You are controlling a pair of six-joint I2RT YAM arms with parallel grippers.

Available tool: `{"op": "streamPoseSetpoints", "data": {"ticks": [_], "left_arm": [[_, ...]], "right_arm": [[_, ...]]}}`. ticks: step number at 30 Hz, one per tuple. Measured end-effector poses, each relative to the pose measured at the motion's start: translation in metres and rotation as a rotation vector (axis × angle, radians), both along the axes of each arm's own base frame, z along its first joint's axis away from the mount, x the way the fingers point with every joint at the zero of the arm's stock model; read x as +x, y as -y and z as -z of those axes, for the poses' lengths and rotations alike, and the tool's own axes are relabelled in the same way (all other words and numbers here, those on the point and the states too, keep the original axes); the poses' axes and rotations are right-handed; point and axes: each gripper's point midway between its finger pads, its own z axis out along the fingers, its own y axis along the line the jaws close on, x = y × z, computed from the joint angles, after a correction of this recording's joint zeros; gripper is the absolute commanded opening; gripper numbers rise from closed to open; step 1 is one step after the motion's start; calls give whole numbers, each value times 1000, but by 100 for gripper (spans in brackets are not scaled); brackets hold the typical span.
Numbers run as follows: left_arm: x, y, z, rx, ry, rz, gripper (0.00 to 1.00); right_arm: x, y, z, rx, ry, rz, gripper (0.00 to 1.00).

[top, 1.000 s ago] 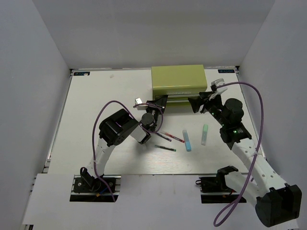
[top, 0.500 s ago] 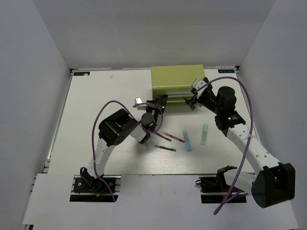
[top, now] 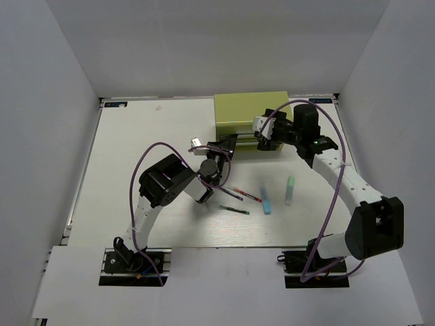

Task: Sort the stationery into containers
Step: Open the drawer

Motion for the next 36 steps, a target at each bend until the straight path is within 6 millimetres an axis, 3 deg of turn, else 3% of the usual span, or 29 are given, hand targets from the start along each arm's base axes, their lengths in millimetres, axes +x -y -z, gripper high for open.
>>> {"op": "streamPoseSetpoints", "data": {"ticks": [7,13,17,21,26,36], "left_arm": [[0,0,0,0,0,0,0],[0,0,0,0,0,0,0],[0,0,0,1,0,-1,0],[0,0,0,4,1,-1,0],[0,-2,-2,0,7,-5,0],[-2,-1,-2,1,6,-5,0]], "right_arm": [[6,0,28,-79,-14,-36,84],[19,-1,34,-96,14,-26,84],[30,-1,39,-114,19,-14,75],[49,-4,33,-115,46,1,64],[59,-5,33,-119,42,14,59],[60,-4,32,-119,32,23,52]]}}
